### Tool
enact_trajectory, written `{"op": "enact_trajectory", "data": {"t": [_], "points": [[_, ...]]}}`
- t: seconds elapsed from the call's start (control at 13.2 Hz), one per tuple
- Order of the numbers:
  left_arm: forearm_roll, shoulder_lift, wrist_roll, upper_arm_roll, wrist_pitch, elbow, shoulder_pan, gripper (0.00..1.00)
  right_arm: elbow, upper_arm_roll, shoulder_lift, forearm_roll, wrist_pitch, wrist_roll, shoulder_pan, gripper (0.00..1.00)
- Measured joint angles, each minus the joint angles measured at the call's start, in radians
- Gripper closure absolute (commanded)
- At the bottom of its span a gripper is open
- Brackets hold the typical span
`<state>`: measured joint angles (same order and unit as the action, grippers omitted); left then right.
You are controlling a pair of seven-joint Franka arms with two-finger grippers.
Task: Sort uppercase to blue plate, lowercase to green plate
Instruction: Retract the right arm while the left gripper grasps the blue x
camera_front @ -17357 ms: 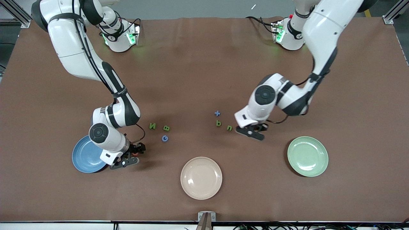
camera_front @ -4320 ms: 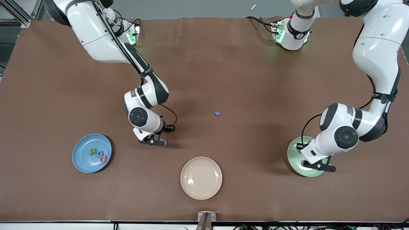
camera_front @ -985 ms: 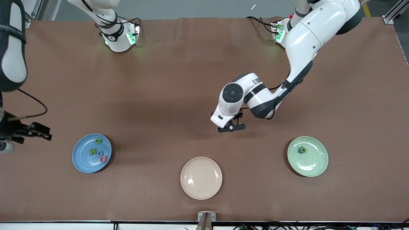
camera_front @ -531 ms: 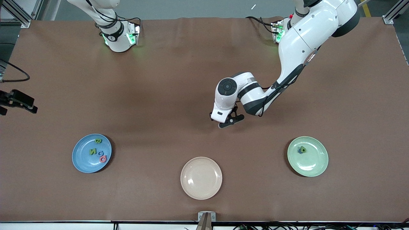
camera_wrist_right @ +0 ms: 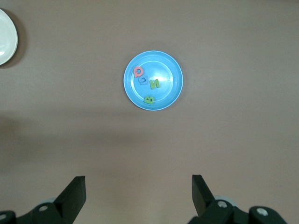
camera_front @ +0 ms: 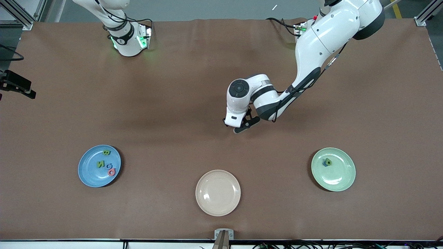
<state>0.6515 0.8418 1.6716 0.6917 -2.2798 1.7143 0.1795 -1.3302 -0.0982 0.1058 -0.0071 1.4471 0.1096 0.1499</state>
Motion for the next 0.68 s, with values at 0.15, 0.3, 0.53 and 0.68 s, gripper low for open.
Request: {"op": "enact_trajectory", "data": {"t": [0.15, 0.3, 0.53, 0.68], "points": [[0.000, 0.000, 0.017, 0.000, 0.000, 0.002, 0.003, 0.39, -0.005, -0.004, -0.007, 0.001, 0.018, -0.002, 0.000, 0.00], [0.000, 0.001, 0.020, -0.003, 0.000, 0.003, 0.003, 0.44, -0.014, -0.007, -0.015, 0.005, 0.041, -0.002, 0.000, 0.00], [0.000, 0.005, 0.021, -0.007, -0.006, 0.003, 0.003, 0.46, -0.066, -0.008, -0.046, 0.007, 0.096, -0.003, -0.001, 0.00], [0.000, 0.007, 0.021, -0.008, -0.018, 0.003, 0.003, 0.48, -0.125, -0.008, -0.080, 0.007, 0.141, -0.004, -0.001, 0.00]]}}
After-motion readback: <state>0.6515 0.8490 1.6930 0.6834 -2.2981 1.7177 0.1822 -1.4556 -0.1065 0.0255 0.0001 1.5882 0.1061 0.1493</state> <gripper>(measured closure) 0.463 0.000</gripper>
